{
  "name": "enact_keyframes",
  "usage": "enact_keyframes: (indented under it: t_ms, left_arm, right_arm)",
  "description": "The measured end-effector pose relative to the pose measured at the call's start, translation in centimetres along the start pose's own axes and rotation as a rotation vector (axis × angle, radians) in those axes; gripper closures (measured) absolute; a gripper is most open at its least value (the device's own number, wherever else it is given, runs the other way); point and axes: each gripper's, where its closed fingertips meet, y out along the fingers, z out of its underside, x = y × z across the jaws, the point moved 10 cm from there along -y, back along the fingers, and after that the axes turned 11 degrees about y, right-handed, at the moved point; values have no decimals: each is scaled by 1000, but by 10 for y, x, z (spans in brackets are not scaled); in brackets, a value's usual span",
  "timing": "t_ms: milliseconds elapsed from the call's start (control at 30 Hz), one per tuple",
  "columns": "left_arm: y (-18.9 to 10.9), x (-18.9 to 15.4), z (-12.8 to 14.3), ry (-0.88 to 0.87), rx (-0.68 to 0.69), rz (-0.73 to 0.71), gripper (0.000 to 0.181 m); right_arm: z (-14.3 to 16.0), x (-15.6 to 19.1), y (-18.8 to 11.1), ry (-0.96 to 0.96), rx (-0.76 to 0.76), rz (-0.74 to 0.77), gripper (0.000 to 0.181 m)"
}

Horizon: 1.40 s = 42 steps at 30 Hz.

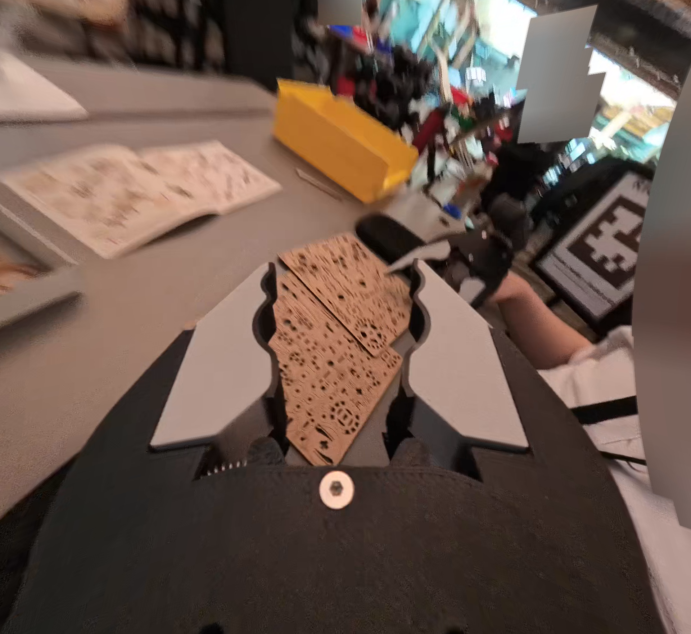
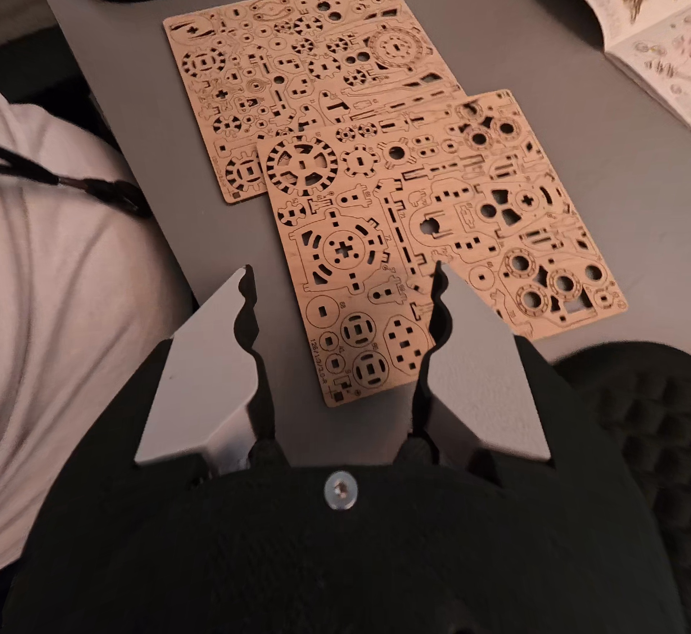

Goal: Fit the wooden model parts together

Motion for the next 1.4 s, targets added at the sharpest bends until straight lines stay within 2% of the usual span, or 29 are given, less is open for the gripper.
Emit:
enact_keyframes:
  t_ms: [67,167,233,333,467,567,833,1067,1200,1400]
  left_arm:
    - [38,4,9,-63,164,100,105]
    - [90,18,23,-144,303,201,106]
    - [120,29,31,-167,395,216,104]
    - [156,44,34,-166,473,220,104]
    - [193,58,35,-204,563,254,102]
    - [213,64,41,-232,631,260,102]
    - [232,61,49,-277,781,245,105]
    - [237,57,50,-334,798,259,107]
    - [235,59,52,-381,748,271,104]
    - [231,61,53,-451,593,276,101]
  right_arm:
    - [-6,-6,-7,117,17,-24,85]
    - [-7,-8,-13,269,13,-120,78]
    - [-1,-9,-14,245,9,-62,78]
    - [10,-12,-12,194,58,128,75]
    - [10,-12,-17,298,-8,154,78]
    - [13,-8,-20,306,-1,162,78]
    - [19,5,-11,306,50,239,82]
    - [20,3,-9,314,7,265,88]
    - [22,3,-9,314,-13,270,90]
    - [24,3,-8,315,-50,274,91]
